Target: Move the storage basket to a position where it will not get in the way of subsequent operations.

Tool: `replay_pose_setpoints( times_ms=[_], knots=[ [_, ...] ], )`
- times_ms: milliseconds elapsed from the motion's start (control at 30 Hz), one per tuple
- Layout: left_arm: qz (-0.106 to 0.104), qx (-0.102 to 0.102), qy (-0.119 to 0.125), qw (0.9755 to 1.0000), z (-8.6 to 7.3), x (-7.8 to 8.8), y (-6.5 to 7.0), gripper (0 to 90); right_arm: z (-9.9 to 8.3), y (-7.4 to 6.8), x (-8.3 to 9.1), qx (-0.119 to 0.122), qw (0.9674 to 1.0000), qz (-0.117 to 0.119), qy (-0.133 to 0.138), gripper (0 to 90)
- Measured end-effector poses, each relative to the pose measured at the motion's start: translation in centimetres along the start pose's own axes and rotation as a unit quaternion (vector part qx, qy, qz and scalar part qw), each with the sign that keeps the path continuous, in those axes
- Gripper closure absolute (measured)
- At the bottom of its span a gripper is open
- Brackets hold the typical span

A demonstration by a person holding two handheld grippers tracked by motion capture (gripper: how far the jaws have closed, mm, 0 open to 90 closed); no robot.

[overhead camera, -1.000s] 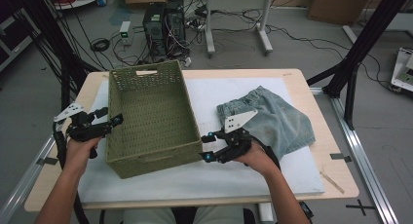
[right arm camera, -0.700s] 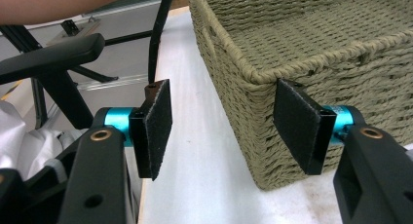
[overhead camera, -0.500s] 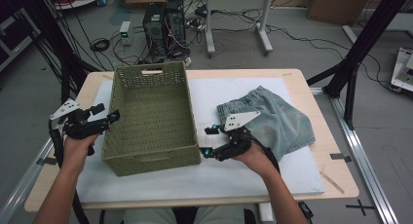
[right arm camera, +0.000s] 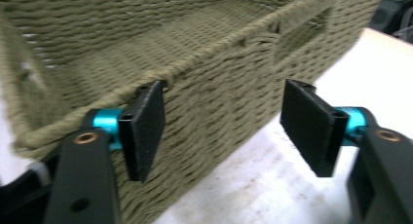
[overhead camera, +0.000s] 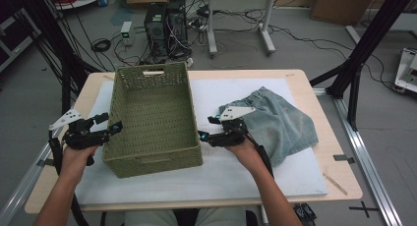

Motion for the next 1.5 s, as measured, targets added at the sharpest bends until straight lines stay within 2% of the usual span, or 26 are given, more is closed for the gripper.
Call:
replay_pose_setpoints(
  times_ms=[33,167,300,433,633,700,867,900,1067,1167,1267,1333,1433,1500],
  knots=[
    [0.001,0.001,0.0,1.0,0.0,-0.1,-0.1,21.6,0.0,0.0,0.0,0.001,1.0,0.003,0.0,36.8],
    [-0.004,0.006,-0.002,1.0,0.1,-0.1,-0.2,22.0,-0.1,0.0,0.1,-0.015,0.9991,0.038,-0.002,41.2],
    [-0.007,0.004,-0.009,0.9999,0.3,-0.2,-0.4,21.9,-0.1,-0.3,0.5,-0.009,0.9966,0.082,0.01,38.1],
    [-0.009,0.008,-0.006,0.9999,0.3,-0.4,-0.6,22.4,0.0,-0.5,0.4,0.0,0.9974,0.072,0.01,34.9],
    [0.003,0.008,-0.011,0.9999,0.6,-0.8,-1.0,20.7,0.1,-1.0,0.2,0.009,0.9979,0.064,0.01,34.1],
    [0.007,0.01,-0.011,0.9999,0.7,-1.0,-1.2,20.5,0.2,-1.4,0.0,0.011,0.9976,0.067,0.009,33.5],
    [0.007,0.014,-0.013,0.9998,1.0,-1.2,-1.9,20.6,0.3,-2.2,-0.5,0.013,0.9976,0.068,0.006,25.3],
    [0.006,0.014,-0.014,0.9998,1.0,-1.2,-1.9,20.6,0.4,-2.3,-0.7,0.014,0.9979,0.062,0.007,21.1],
    [0.0,0.017,-0.014,0.9998,1.1,-1.0,-2.2,22.0,0.5,-2.2,-0.9,0.021,0.9987,0.046,0.01,16.3],
    [0.025,0.016,-0.013,0.9995,1.1,-0.5,-2.6,21.7,0.6,-1.9,-0.5,0.024,0.9993,0.026,0.015,16.4],
    [0.047,0.019,-0.007,0.9987,1.3,0.1,-2.8,21.3,0.7,-1.2,0.2,0.015,0.9995,0.009,0.025,16.4],
    [0.055,0.015,-0.002,0.9984,1.5,0.4,-2.8,21.3,0.7,-0.7,0.7,0.013,0.9994,0.0,0.03,16.4],
    [0.07,0.006,-0.007,0.9975,1.8,0.5,-2.6,21.4,0.6,-0.3,1.4,0.01,0.9994,-0.012,0.031,16.4],
    [0.067,-0.001,-0.016,0.9976,2.0,0.2,-2.1,21.4,0.5,0.0,1.9,0.01,0.9993,-0.018,0.032,16.5]
  ],
)
Point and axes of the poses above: each handheld gripper's, and its own axes: x roughly backward along the jaws, z roughly out of its top, y roughly to its right, the point moved 6 cm from there along -x, roughly forward along the jaws, and after that the axes turned 1 degree about -z, right-handed, at the moved point
